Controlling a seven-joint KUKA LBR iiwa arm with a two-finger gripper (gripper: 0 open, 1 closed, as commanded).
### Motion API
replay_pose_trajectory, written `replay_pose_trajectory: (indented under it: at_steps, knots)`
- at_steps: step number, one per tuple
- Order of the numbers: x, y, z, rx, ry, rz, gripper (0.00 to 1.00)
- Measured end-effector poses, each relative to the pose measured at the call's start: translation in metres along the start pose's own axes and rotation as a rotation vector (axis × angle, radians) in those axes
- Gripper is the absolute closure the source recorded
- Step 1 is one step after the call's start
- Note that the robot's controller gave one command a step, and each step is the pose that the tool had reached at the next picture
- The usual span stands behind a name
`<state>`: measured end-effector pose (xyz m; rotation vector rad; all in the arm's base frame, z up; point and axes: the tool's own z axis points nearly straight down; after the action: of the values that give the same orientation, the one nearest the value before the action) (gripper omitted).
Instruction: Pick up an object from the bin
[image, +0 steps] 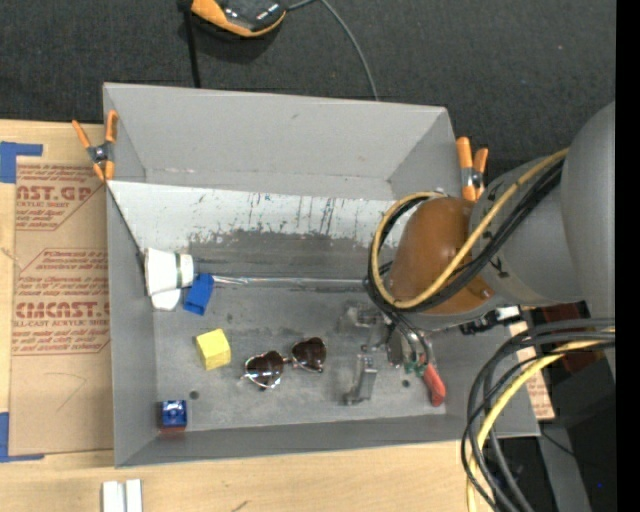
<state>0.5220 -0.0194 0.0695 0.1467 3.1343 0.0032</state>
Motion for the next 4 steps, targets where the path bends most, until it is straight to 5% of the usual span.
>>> replay_pose_trajectory:
  at_steps: [1, 3, 4]
  knots:
    - [0.000, 0.000, 0.000, 0.000, 0.000, 0.000, 0.00]
    - [-0.001, 0.088, 0.000, -0.001, -0.001, -0.105, 0.00]
    - [-0.003, 0.092, 0.000, 0.001, -0.002, -0.140, 1.00]
